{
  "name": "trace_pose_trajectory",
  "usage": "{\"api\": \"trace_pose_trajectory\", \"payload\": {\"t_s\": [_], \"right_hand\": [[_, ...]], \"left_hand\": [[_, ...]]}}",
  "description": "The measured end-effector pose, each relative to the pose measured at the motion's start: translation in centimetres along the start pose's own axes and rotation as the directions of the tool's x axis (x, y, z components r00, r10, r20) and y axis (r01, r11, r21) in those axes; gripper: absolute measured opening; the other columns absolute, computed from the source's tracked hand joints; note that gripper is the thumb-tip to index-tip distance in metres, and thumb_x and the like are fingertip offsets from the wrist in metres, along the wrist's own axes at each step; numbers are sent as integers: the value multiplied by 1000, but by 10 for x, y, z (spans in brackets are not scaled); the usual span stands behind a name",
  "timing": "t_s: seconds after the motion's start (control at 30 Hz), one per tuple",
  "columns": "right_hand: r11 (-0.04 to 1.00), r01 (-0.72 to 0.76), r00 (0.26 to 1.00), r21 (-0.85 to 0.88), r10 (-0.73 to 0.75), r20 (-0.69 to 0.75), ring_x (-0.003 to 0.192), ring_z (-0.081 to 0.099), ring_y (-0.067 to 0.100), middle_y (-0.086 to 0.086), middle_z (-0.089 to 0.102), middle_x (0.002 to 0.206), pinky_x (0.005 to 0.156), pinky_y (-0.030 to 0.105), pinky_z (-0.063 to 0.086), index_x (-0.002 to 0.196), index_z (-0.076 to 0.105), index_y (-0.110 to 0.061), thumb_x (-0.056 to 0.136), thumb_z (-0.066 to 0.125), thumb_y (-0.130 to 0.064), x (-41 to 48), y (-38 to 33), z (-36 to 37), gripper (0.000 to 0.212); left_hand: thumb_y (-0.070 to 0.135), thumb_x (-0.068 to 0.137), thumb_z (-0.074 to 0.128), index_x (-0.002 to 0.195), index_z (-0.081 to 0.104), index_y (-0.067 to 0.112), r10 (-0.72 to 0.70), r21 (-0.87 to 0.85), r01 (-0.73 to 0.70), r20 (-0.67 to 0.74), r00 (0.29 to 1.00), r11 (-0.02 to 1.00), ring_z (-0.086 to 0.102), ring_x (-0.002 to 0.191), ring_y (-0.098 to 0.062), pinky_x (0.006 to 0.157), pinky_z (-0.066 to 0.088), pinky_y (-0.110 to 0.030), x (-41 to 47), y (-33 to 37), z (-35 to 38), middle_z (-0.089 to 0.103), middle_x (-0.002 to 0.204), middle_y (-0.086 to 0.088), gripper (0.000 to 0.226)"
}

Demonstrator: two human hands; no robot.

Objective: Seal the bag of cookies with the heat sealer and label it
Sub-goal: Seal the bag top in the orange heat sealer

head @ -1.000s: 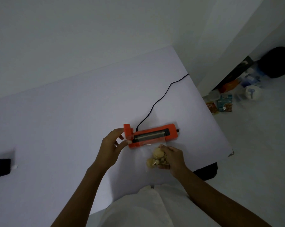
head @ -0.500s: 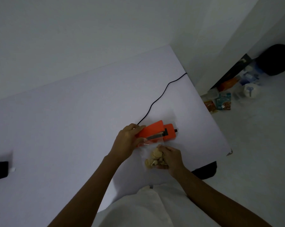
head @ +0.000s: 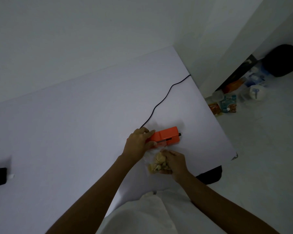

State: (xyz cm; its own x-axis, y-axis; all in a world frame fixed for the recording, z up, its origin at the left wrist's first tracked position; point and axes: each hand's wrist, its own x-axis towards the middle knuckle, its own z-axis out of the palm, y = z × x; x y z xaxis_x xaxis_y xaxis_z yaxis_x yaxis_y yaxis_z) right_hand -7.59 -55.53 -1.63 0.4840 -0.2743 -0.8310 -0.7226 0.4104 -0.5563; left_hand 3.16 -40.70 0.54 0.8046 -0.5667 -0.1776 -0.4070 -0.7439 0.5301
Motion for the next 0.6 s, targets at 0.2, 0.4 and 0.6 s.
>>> {"api": "trace_pose_trajectory", "payload": {"t_s": [0.2,0.4,0.6], "right_hand": [[1000,-16,1000,18,16,-4,63,71,30,18,76,82,53,40,59,91,75,-9,84,75,-26,0,-1,1,19],[1000,-22,1000,14,22,5,62,71,29,19,76,82,52,38,58,88,75,-7,85,75,-29,0,-2,1,23],[1000,-14,1000,10,14,12,64,72,29,19,76,83,51,37,58,90,75,-5,85,74,-29,0,-3,0,25]], "left_hand": [[45,90,59,137,53,24,-36,50,33,49,998,998,53,109,-23,86,46,-34,6,2,7,59,121,-3,52],[44,93,55,139,50,23,-37,120,26,92,995,992,53,109,-25,87,47,-39,10,3,12,58,124,-5,51],[40,95,51,141,47,26,-62,196,38,122,991,980,51,111,-23,87,45,-36,12,5,15,55,127,-3,48]]}}
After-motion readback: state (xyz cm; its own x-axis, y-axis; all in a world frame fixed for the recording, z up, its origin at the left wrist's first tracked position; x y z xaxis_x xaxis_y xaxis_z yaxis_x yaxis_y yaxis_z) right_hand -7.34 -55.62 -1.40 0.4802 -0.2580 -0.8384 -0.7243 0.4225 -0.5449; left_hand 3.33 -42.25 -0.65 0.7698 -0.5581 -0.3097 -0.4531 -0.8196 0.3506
